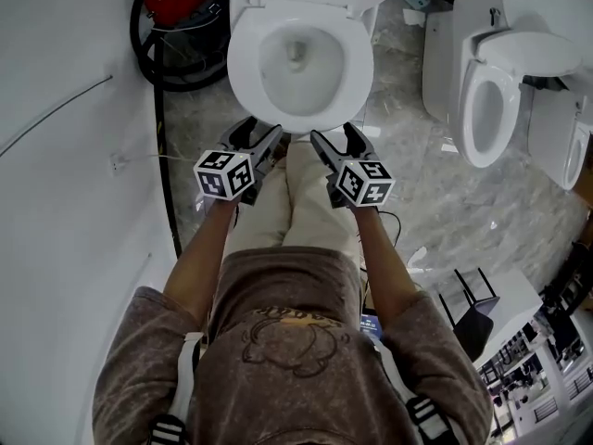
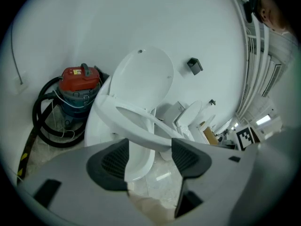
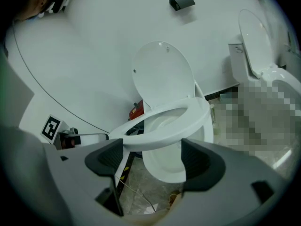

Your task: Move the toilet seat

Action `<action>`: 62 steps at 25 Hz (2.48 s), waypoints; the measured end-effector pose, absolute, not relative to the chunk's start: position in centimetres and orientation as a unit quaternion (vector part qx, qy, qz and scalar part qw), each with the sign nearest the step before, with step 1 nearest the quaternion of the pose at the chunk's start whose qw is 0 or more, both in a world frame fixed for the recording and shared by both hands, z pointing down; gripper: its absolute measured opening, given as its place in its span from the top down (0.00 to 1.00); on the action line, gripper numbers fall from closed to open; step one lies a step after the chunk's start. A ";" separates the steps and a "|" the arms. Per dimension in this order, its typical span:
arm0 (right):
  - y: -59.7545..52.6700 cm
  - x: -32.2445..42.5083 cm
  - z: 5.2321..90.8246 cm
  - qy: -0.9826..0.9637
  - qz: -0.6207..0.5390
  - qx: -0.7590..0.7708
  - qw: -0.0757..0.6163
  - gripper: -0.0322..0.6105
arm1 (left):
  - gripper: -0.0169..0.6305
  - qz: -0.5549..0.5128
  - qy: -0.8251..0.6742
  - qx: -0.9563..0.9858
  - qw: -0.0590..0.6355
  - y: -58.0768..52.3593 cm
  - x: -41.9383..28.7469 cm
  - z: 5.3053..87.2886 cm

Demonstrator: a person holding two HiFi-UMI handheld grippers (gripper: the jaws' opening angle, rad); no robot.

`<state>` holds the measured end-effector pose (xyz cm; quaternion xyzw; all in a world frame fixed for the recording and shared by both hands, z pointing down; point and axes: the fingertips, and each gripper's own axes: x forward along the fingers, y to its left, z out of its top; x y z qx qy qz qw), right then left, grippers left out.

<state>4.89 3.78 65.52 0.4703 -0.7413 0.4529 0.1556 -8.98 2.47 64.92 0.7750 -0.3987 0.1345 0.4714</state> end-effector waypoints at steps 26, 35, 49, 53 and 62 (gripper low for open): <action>-2.7 5.7 58.0 -0.755 0.447 0.452 0.159 0.38 | 0.54 0.106 -0.425 0.776 0.454 -4.1 -8.0 57.0; -4.9 6.1 56.2 -0.755 0.452 0.448 0.155 0.41 | 0.54 0.092 -0.438 0.769 0.456 -6.5 -7.8 55.0; -6.9 6.5 54.2 -0.751 0.488 0.426 0.128 0.38 | 0.54 0.088 -0.456 0.761 0.454 -8.5 -7.4 53.4; -7.5 6.5 54.0 -0.754 0.484 0.426 0.129 0.40 | 0.54 0.082 -0.463 0.760 0.449 -9.2 -7.6 53.0; -9.5 6.5 53.3 -0.732 0.487 0.464 0.109 0.39 | 0.53 0.085 -0.450 0.771 0.444 -10.9 -7.5 52.2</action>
